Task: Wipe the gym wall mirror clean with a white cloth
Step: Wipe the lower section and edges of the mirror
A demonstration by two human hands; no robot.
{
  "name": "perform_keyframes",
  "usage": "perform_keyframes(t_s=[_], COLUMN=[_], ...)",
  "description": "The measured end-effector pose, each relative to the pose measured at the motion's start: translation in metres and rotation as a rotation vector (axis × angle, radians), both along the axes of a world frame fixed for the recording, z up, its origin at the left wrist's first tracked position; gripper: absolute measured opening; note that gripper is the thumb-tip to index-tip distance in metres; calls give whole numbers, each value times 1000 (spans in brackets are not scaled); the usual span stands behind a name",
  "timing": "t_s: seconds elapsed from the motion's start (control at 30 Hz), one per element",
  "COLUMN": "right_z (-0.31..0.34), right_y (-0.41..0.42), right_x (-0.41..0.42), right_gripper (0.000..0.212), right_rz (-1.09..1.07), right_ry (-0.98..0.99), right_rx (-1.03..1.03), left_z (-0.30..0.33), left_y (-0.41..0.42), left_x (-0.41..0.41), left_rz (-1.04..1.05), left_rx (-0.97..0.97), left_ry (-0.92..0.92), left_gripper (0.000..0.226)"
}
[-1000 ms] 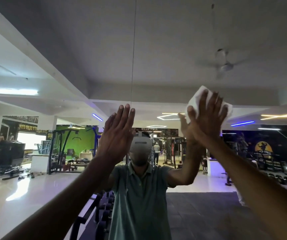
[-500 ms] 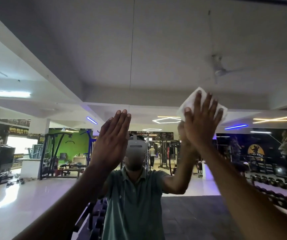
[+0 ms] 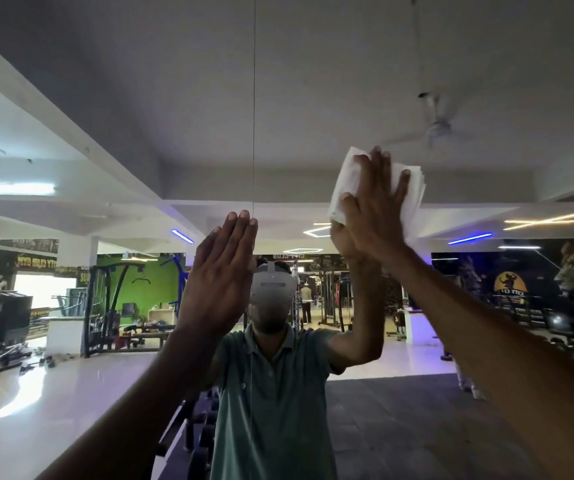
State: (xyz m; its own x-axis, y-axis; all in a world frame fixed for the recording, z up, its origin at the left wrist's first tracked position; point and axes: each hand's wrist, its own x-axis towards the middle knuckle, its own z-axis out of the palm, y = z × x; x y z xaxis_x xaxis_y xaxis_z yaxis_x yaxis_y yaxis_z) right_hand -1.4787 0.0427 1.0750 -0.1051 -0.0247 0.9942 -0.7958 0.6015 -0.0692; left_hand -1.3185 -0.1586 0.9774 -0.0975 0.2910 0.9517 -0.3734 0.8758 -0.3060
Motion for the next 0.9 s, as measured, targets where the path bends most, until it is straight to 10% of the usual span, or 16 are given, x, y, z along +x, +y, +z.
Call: perform_keyframes(t_s=[0.4,0.6,0.8,0.9], right_z=[-88,-30,-206,-195], right_y=[-42,-9,-60,-29], right_x=[28,-4,54,25], right_gripper=[71,68,68,72], right_rz=[-49,-98,128,10], right_ry=[367,-10,193,306], right_rx=[427,-85,397,467], left_z=[-6,-9,-19,-41], left_y=[-7,-8,-3,-4], left_x=[2,1,-1,-3], left_rz=[11,17,-26,-2], left_rx=[107,120,134,96], left_ry=[73,73,76,46], left_gripper=[62,62,62,62])
